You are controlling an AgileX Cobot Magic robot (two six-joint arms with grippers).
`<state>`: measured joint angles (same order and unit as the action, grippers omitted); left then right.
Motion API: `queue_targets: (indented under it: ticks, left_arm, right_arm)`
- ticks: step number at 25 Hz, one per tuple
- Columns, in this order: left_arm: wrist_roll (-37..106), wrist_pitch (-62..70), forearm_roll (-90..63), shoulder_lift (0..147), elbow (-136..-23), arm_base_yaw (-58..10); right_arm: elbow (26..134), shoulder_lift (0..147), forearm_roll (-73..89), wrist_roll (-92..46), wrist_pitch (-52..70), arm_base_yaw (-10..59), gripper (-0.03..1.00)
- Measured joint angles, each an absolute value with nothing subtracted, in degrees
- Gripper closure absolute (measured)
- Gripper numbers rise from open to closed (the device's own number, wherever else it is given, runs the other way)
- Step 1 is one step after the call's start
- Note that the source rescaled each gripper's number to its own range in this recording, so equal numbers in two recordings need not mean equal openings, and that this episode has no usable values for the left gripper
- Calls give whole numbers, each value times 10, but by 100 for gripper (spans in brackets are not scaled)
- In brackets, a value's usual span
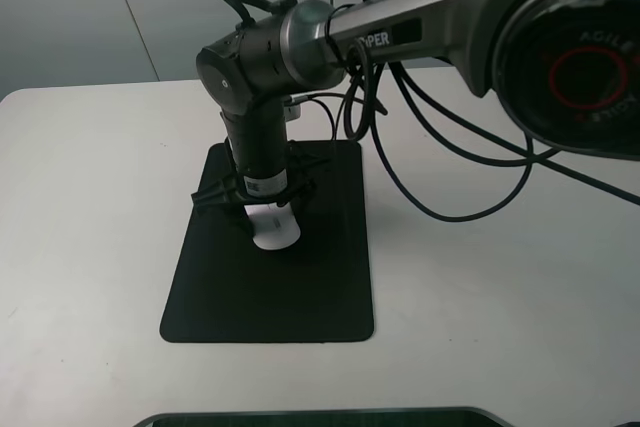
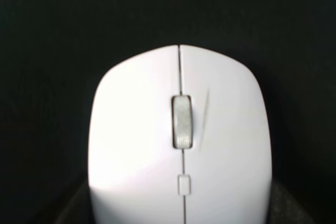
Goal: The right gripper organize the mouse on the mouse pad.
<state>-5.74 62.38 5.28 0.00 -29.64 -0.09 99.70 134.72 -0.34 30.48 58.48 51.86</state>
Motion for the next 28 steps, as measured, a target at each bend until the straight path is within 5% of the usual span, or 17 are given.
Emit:
queue_targets:
  ticks: [11,19,22,28]
  left_arm:
    - [-57,624,53,0,-296,-1]
    - [-57,624,53,0,-296,-1]
    - [-57,624,53,0,-296,-1]
    - [-57,624,53,0,-296,-1]
  right_arm:
    - [997,1347,-3,287,584,519,92]
    - [997,1347,0,270,583,519,34]
    - [997,1347,0,266,583,519,5]
    - [1000,1347,7,251,585,519,-2]
